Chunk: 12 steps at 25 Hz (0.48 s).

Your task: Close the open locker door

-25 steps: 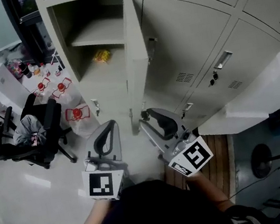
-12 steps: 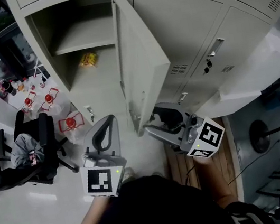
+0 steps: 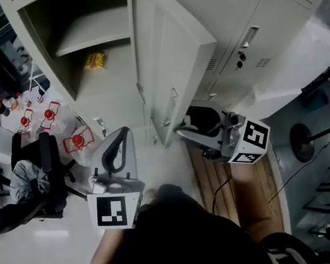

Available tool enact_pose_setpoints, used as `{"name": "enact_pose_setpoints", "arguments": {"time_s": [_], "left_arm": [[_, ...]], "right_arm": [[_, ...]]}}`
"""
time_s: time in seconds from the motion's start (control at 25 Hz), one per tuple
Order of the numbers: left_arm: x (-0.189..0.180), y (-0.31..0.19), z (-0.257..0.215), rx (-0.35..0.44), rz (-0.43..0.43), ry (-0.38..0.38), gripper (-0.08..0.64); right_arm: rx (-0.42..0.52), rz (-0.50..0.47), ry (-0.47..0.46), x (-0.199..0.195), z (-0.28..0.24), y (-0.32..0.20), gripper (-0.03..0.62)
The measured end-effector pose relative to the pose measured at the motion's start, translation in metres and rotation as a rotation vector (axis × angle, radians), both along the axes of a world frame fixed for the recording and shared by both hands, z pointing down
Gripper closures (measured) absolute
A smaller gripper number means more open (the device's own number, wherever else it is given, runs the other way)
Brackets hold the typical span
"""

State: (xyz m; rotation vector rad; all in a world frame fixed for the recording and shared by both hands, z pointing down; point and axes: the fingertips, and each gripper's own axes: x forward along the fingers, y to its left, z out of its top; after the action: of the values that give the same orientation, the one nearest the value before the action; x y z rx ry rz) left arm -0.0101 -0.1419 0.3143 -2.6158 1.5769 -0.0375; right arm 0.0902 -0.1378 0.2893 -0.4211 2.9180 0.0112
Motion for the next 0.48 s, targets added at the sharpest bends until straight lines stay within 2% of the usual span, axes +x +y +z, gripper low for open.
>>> {"name": "enact_pose_setpoints", "arguments": {"time_s": [0.16,0.24,0.48], "left_arm": [[-0.002,0.003,0.001,-0.006,-0.015,0.001,0.560],[-0.004,0.004,-0.001,-0.007,-0.028,-0.001,0.560],[-0.007,0.004,-0.007,-0.015,-0.088,0.001,0.560]], "right_arm": [[0.002,-0.017,-0.003,-0.004,0.000,-0.001,0.400],[0.003,-0.018,-0.012,-0.006,0.000,-0.003,0.438],[0.016,-0.043,0.004,-0.013,0.000,-0.002,0.448]]}}
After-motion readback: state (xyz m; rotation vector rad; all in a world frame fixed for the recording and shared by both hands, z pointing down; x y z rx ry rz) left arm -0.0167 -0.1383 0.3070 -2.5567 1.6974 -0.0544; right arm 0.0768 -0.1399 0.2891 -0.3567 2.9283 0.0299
